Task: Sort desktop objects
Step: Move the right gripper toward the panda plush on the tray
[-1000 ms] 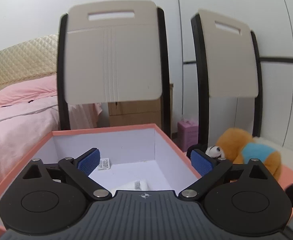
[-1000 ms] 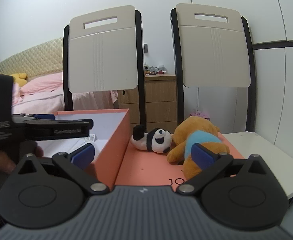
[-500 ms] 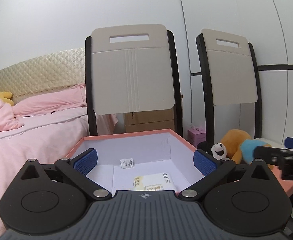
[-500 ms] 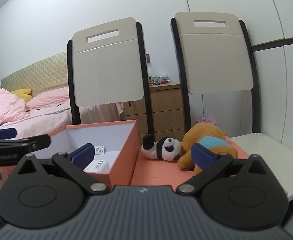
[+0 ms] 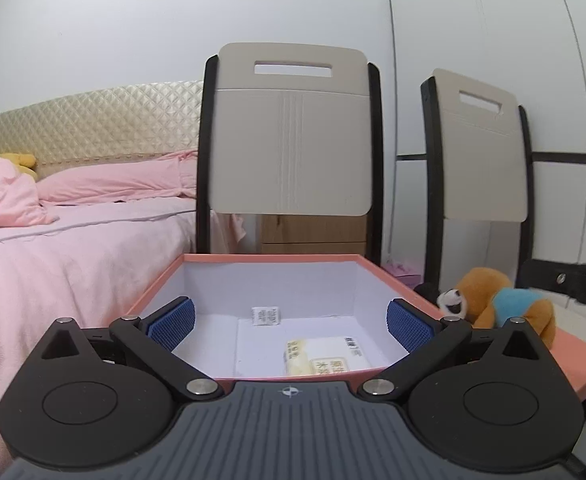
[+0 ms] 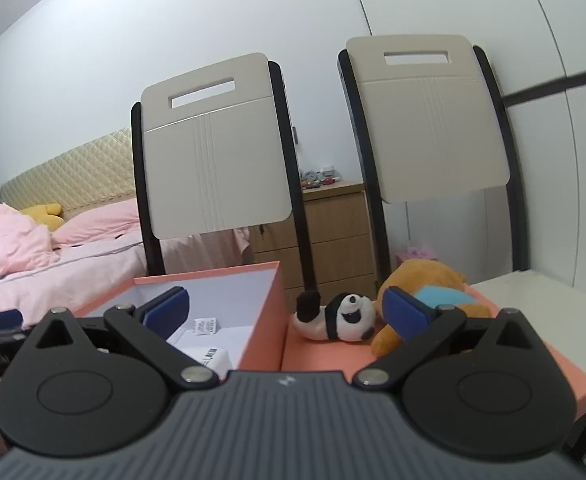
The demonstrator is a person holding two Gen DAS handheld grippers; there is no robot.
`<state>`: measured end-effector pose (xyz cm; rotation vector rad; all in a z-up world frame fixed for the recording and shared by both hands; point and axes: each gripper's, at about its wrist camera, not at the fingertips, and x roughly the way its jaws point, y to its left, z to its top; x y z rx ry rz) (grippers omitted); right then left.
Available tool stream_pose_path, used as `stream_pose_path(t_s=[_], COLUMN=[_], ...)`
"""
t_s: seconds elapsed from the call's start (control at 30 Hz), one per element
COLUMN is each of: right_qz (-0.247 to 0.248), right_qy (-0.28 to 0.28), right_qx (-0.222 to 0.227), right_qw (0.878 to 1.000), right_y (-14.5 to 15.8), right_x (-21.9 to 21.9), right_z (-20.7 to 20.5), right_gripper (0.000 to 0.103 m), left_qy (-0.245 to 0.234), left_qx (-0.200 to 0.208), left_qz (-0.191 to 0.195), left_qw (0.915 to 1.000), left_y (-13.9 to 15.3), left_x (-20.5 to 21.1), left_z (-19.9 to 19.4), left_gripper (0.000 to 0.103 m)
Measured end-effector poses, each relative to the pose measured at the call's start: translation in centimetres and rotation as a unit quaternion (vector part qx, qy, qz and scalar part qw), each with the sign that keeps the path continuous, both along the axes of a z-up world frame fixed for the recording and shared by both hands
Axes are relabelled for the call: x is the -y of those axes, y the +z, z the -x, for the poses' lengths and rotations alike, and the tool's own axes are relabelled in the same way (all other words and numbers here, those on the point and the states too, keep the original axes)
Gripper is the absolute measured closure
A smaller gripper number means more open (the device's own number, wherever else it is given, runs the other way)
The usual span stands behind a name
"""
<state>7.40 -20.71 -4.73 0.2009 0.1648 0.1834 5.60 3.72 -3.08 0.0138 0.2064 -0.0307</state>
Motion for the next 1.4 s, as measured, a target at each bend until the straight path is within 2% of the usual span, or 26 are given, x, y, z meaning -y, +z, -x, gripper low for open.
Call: stream_pose_path(t_s=[0.33,0.57,0.83,1.07,1.17,1.27,1.4], right_qz=[-0.021,0.005,-0.011,-0.018,-0.014,0.007,0.032], right_qy=[0.015,0.013,0.022,0.025,0.036,0.052,0.068], right_qx=[0.011,0.006,0.010,0.020,-0.007,-0.054,-0.087], right_qw=[1.000,1.000,1.000,0.999,0.999,0.997,0.993], right_y=[0.2,0.0,0.2,2.2,2.5,2.2,0.8], right_x=[0.2,-0.3,0.7,1.7,2.1,2.0,1.7], right_z=[0.3,0.5,-0.5,-5.8,-9.7,-13.7,-17.8], right_gripper=[0.000,0.000,0.000,0.000,0.000,0.001,0.013], left_qy=[0.004,0.003,0.006,0.008,0.012,0.011,0.017], left_qx=[-0.008,-0.007,-0.010,-0.010,-0.008,-0.005,-0.011], left_qz=[0.002,0.004,0.005,-0.004,-0.009,-0.007,-0.015], left_qw=[1.0000,1.0000,0.9999,0.9999,0.9999,0.9999,0.9997], left_y=[-0.2,-0.2,-0.4,-0.9,-1.2,-1.8,-2.4], left_x=[0.1,0.2,0.3,0.9,1.0,1.1,1.2], left_z=[-0.1,0.1,0.1,0.2,0.4,0.3,-0.2], left_gripper=[0.000,0.000,0.000,0.000,0.000,0.000,0.000])
